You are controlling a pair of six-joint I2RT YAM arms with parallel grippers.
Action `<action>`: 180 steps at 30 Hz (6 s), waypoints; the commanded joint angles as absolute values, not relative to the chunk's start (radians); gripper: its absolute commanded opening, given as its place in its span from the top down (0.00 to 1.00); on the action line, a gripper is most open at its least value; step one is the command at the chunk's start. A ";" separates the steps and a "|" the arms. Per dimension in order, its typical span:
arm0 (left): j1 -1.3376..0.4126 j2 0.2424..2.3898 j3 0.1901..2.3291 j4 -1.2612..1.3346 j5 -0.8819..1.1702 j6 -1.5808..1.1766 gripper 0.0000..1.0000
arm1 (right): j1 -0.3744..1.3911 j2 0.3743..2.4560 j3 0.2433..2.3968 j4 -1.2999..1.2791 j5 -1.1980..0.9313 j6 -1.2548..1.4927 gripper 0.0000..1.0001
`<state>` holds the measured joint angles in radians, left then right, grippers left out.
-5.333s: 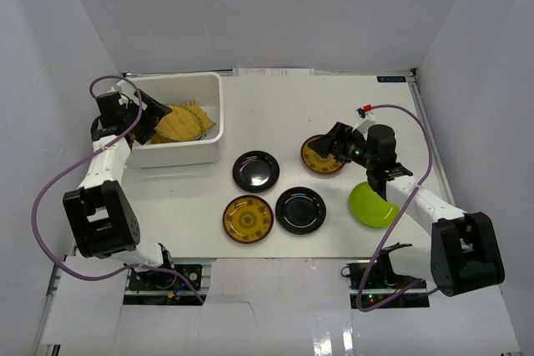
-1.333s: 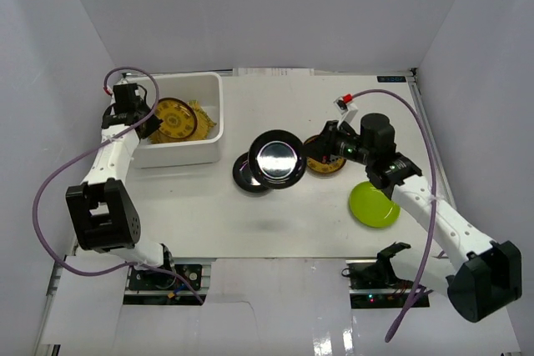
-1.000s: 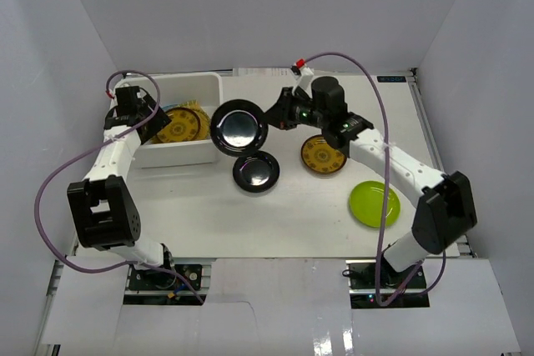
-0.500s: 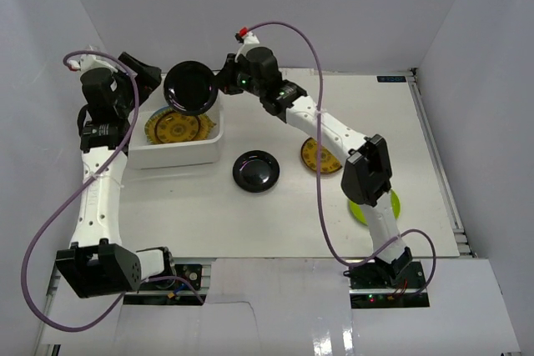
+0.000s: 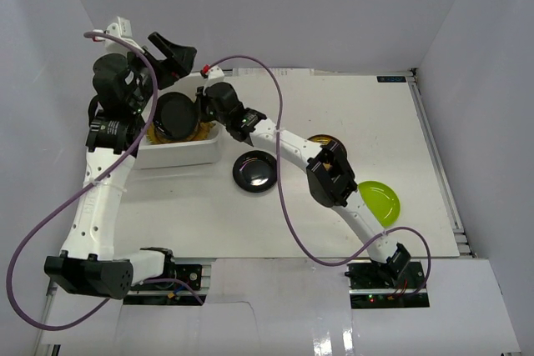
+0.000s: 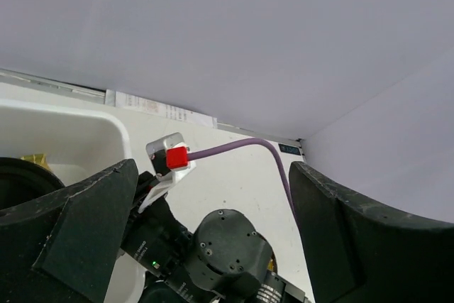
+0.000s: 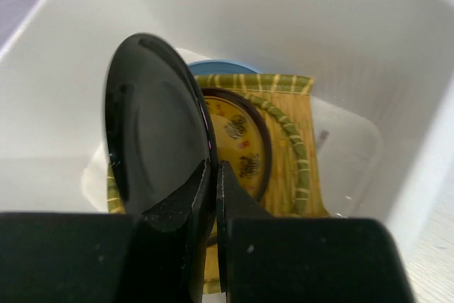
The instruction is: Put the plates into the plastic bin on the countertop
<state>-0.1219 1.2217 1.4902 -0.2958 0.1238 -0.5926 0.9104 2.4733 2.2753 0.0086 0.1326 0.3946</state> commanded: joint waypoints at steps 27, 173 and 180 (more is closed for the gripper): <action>-0.764 0.946 0.924 -0.336 -0.122 -0.690 0.27 | 0.694 1.311 0.920 0.214 0.266 0.432 0.90; -0.146 1.216 1.488 -0.261 0.528 -0.555 0.02 | 0.880 2.390 2.304 0.046 -0.005 0.448 0.92; -0.147 1.163 1.424 -0.244 0.456 -0.564 0.02 | 0.936 2.362 2.214 0.078 0.087 0.393 0.64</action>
